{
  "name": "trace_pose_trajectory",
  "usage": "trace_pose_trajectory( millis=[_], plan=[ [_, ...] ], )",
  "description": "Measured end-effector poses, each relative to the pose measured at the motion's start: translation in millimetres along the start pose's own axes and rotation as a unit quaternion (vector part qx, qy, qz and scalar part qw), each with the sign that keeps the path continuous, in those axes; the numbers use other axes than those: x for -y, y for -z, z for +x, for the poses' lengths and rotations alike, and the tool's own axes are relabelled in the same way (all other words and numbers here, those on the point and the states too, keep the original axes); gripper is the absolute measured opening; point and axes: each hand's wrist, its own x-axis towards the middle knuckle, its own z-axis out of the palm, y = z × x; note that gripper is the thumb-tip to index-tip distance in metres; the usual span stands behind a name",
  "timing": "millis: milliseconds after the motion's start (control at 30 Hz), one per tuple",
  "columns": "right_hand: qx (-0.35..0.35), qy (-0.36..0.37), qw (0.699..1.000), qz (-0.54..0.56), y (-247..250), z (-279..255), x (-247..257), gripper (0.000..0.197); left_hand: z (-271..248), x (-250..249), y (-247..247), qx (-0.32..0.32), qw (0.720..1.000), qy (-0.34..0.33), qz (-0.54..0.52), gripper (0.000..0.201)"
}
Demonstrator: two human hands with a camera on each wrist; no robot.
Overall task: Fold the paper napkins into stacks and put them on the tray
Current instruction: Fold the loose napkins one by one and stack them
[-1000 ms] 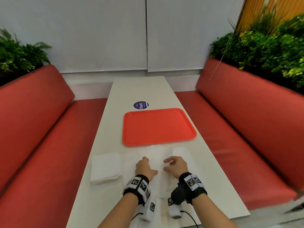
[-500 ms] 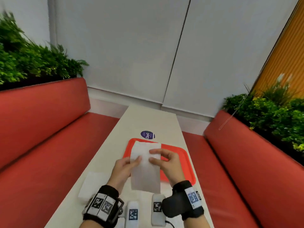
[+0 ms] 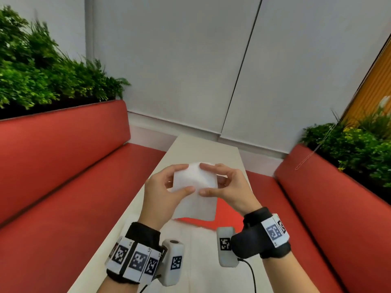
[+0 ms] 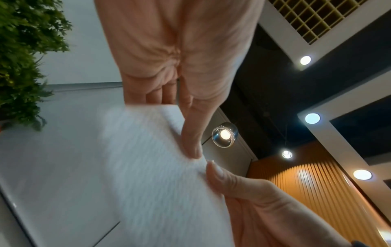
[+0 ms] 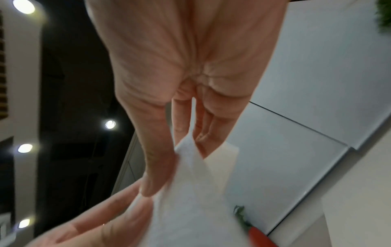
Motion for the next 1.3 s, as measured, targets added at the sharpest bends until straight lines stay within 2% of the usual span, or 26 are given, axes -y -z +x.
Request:
trace_pose_trajectory(
  millis=[67, 200, 300, 367, 500, 600, 667, 767, 800, 867, 933, 1033, 1100, 1200, 1300],
  plan=[
    [-0.007, 0.007, 0.999, -0.048, 2, 2, -1, 0.051, 0, 2, 2, -0.015, 0.999, -0.011, 0.037, 0.043],
    [-0.014, 0.007, 0.997, -0.075, 3, 4, -1, 0.032, 0, 4, 5, -0.026, 0.995, -0.043, 0.08, 0.028],
    [-0.021, -0.006, 0.996, -0.091, 4, 10, -3, 0.021, 4, 8, 7, -0.025, 0.996, -0.036, 0.079, 0.023],
    [-0.021, -0.018, 0.995, -0.099, 6, 12, -5, 0.015, 9, 13, 9, -0.012, 0.998, -0.009, 0.062, 0.018],
    [-0.035, -0.042, 0.997, -0.063, 11, 12, -5, 0.021, 18, 18, 11, 0.028, 0.998, 0.053, -0.037, 0.013],
    [-0.057, -0.057, 0.997, -0.014, 14, 11, -4, 0.022, 23, 22, 7, 0.035, 0.997, 0.063, -0.035, 0.017],
    [-0.069, -0.069, 0.995, 0.024, 15, 11, -2, 0.024, 26, 20, 4, 0.078, 0.992, 0.095, -0.029, 0.028],
    [-0.095, -0.092, 0.989, 0.07, 20, 10, -1, 0.029, 29, 10, 0, 0.183, 0.965, 0.178, -0.065, 0.043],
    [-0.104, -0.099, 0.987, 0.077, 22, 10, 0, 0.032, 30, 8, -1, 0.196, 0.96, 0.184, -0.076, 0.045],
    [-0.108, -0.105, 0.986, 0.069, 26, 8, -2, 0.038, 33, 6, -2, 0.186, 0.965, 0.164, -0.081, 0.041],
    [-0.109, -0.11, 0.987, 0.048, 28, 7, -2, 0.026, 36, 6, -2, 0.164, 0.973, 0.145, -0.077, 0.038],
    [-0.157, -0.096, 0.983, -0.023, 31, 6, -2, 0.015, 38, 5, -1, 0.185, 0.974, 0.117, -0.065, 0.046],
    [-0.167, -0.071, 0.979, -0.088, 33, 4, -2, 0.031, 39, 4, -1, 0.205, 0.974, 0.094, -0.032, 0.035],
    [-0.12, -0.054, 0.981, -0.14, 31, -2, 5, 0.028, 35, 3, -3, 0.244, 0.968, 0.06, 0.019, 0.022],
    [-0.007, -0.055, 0.988, -0.145, 26, -9, 11, 0.028, 31, 1, -5, 0.314, 0.948, 0.034, 0.045, 0.015]
  ],
)
